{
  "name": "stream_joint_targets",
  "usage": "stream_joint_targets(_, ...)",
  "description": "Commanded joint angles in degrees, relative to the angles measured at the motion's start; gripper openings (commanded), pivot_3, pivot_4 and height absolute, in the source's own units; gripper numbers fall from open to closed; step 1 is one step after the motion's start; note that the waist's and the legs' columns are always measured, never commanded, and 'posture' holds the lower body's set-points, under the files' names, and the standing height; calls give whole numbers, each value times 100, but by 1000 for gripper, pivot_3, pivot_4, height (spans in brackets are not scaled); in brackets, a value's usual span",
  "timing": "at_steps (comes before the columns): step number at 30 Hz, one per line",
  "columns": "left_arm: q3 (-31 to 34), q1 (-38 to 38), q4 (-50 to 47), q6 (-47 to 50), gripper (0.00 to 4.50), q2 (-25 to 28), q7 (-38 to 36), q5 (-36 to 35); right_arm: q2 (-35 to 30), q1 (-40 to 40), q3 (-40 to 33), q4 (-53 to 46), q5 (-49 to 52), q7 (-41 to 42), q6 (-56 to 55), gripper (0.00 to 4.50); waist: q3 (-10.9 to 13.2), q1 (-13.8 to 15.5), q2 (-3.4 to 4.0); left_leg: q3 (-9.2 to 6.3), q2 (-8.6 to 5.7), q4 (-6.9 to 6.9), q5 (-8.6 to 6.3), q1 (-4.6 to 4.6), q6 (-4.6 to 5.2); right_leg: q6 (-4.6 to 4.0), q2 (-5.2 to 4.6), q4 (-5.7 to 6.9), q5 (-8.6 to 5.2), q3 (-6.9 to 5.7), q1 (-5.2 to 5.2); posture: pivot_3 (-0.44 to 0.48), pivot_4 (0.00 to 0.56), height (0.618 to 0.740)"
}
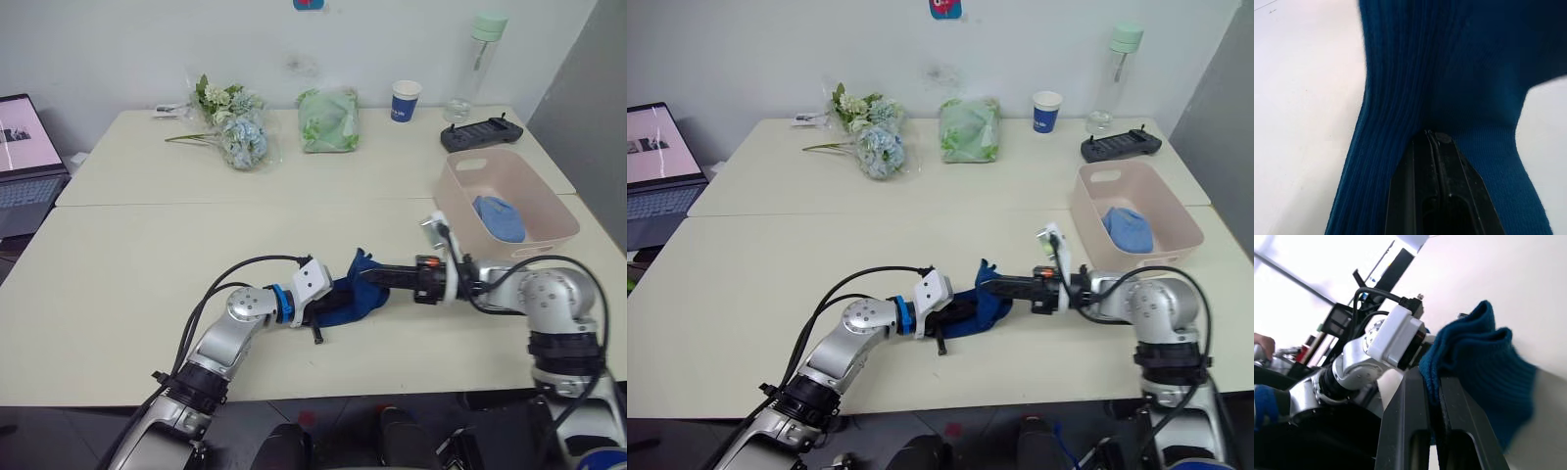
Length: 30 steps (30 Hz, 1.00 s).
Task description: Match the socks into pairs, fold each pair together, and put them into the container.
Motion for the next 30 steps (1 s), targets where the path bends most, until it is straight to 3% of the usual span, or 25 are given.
stream_joint_targets(1,-7,301,-13,243,0,184,-86,67,104,-88,-70,-36,36,-183,-163,30,0,2,0,0,0,0,0,0,0,0,0,-1,0,0,-1,0,150,740)
stream_joint_targets(4,236,426,-466,314,0,248,-172,-201,164,-55,46,69,-94,-272,-280,30,0,-17,2,2,-1,0,0,0,0,0,-1,-3,0,1,-1,0,150,740)
stream_joint_targets(9,1328,745,-2406,1891,0,1295,-404,-1398,147,-195,482,185,-343,-201,-459,30,16,-75,11,3,8,-8,-1,-10,1,-1,11,8,0,2,-24,0,150,740)
stream_joint_targets(11,1532,796,-2697,2132,0,1516,-377,-1590,157,-225,531,206,-333,-157,-454,30,18,-60,13,0,16,-7,-1,-12,2,-1,9,8,0,1,-24,0,150,740)
stream_joint_targets(15,2817,917,-3461,3200,0,2301,-399,-2660,197,-306,1084,298,-690,-130,-609,30,23,-36,7,2,9,-5,-1,-11,2,0,2,-4,-1,2,-16,0,150,740)
stream_joint_targets(17,3048,1023,-3422,3193,0,2462,-300,-2624,198,-344,1363,380,-974,-134,-881,30,23,-35,9,2,8,-7,-1,-11,1,1,3,-3,-1,1,-18,0,150,740)
stream_joint_targets(22,2891,1274,-3372,2913,0,2489,-194,-2382,250,-373,1446,524,-1132,-106,-1001,1496,26,-13,12,4,1,-8,0,-10,-1,0,3,-5,-1,2,-16,0,150,740)
stream_joint_targets(30,2717,616,-3145,2907,0,2205,11,-2445,303,-515,796,-189,-263,-177,-73,4243,26,-8,12,2,1,-8,0,-12,-2,-1,4,-4,-1,1,-18,0,150,740)
